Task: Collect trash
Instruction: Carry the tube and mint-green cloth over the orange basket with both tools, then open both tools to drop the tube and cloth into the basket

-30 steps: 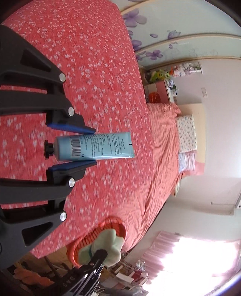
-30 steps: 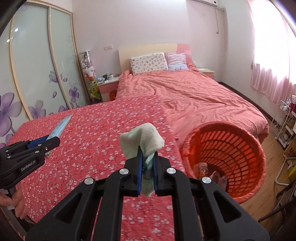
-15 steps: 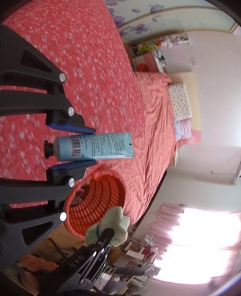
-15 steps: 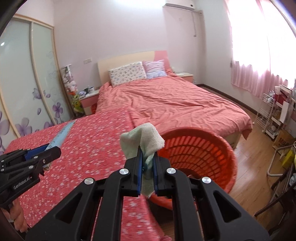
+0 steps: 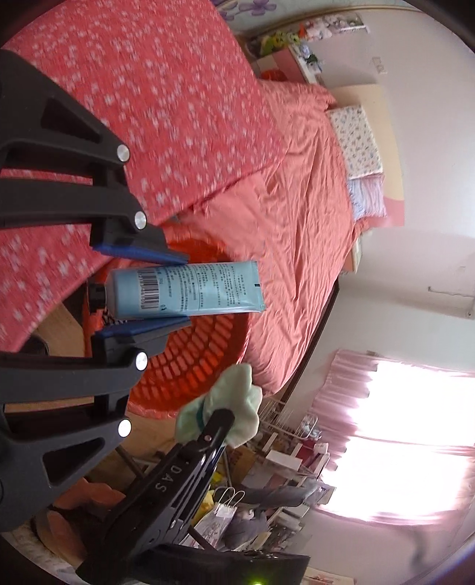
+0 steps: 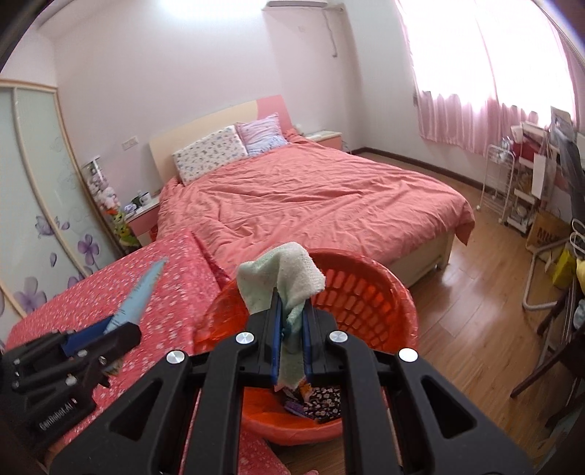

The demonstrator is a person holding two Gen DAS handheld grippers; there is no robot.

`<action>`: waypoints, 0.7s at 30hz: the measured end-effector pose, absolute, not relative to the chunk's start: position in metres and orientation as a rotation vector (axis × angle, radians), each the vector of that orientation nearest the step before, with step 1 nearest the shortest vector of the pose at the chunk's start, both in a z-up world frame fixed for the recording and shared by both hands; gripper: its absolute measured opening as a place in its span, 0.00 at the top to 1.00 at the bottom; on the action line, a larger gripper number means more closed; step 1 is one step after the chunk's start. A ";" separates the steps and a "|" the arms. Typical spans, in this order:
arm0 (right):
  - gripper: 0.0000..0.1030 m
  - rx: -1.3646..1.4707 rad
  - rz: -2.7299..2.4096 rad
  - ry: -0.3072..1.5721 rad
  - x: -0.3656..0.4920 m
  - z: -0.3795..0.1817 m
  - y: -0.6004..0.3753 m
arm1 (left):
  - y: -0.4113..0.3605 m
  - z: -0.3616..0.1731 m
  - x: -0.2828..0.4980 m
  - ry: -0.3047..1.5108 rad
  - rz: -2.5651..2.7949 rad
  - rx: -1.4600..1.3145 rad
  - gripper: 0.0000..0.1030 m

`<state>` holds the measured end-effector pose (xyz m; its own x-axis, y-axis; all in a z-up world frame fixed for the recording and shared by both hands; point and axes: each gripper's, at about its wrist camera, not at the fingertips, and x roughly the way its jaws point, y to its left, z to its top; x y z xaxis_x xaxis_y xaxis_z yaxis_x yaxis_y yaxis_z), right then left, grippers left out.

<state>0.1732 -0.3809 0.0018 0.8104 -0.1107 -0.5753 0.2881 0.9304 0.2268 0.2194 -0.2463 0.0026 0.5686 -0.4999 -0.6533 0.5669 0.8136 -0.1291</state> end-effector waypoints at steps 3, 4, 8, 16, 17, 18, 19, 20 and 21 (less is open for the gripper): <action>0.89 0.350 -0.229 0.608 0.185 -0.006 -0.391 | -0.266 -0.008 0.233 0.762 -0.634 0.104 0.72; 0.86 0.356 -0.231 0.615 0.187 -0.009 -0.395 | -0.272 -0.014 0.239 0.777 -0.625 0.107 0.72; 0.56 0.343 -0.253 0.635 0.190 -0.018 -0.398 | -0.278 -0.026 0.254 0.803 -0.592 0.110 0.56; 0.41 0.355 -0.284 0.640 0.171 -0.018 -0.395 | -0.244 -0.030 0.254 0.774 -0.484 0.135 0.47; 0.39 0.342 -0.285 0.633 0.167 -0.014 -0.390 | -0.238 -0.028 0.250 0.758 -0.465 0.142 0.44; 0.39 0.330 -0.284 0.627 0.167 -0.012 -0.389 | -0.232 -0.027 0.246 0.742 -0.445 0.152 0.43; 0.39 0.307 -0.286 0.618 0.160 -0.007 -0.380 | -0.225 -0.024 0.241 0.724 -0.425 0.161 0.42; 0.38 0.294 -0.284 0.614 0.160 -0.006 -0.377 | -0.218 -0.022 0.235 0.705 -0.399 0.170 0.41; 0.33 0.278 -0.280 0.606 0.155 -0.002 -0.370 | -0.211 -0.019 0.232 0.693 -0.377 0.175 0.39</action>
<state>0.1555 -0.3699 -0.0023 0.7867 -0.1752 -0.5919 0.3366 0.9255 0.1735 0.2317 -0.2108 -0.0192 0.7054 -0.2794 -0.6514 0.3945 0.9183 0.0334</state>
